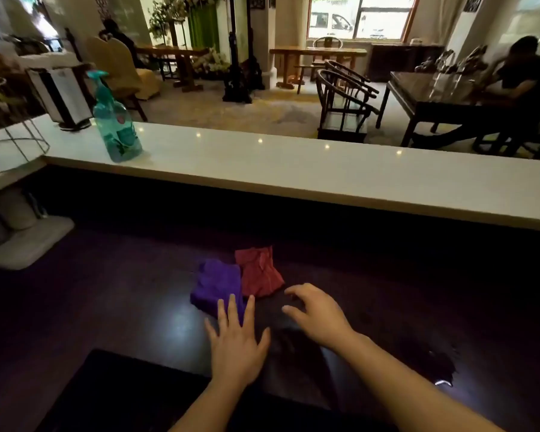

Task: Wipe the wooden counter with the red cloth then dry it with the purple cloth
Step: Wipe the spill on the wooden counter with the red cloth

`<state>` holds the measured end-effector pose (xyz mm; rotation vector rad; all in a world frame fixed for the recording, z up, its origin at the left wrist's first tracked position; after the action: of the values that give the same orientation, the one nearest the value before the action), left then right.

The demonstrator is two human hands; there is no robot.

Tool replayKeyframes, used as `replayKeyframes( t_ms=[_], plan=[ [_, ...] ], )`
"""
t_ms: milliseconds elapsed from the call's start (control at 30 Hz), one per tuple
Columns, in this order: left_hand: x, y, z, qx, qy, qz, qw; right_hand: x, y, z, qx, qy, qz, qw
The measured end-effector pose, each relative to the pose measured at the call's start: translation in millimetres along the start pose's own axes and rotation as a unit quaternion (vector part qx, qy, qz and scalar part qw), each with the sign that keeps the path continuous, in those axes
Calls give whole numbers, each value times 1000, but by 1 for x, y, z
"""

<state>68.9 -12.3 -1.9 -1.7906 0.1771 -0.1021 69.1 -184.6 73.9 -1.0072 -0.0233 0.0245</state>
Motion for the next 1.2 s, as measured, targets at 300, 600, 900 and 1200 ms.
replayKeyframes(
  t_ms=[300,600,900,1200],
  plan=[
    [16,46,5,12,-52,-7,999,102,51,7,5,-33,-4,999],
    [16,43,2,13,-49,-23,998,150,112,1,-97,-5,101,990],
    [18,48,7,7,-69,-29,997,113,84,-9,-135,-24,12,990],
    [17,46,4,9,-59,-38,998,-63,8,-127,-137,100,-77,982]
  ],
)
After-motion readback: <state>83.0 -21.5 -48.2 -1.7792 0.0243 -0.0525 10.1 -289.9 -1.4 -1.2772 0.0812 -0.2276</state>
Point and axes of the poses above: each hand's wrist, its own x-axis towards the middle knuckle, its own y-axis out of the palm, z = x × y, the point moved 7 cm from there along x, towards the middle knuckle, and after that the axes turned 2 degrees about -x, right-handed, at the moved point
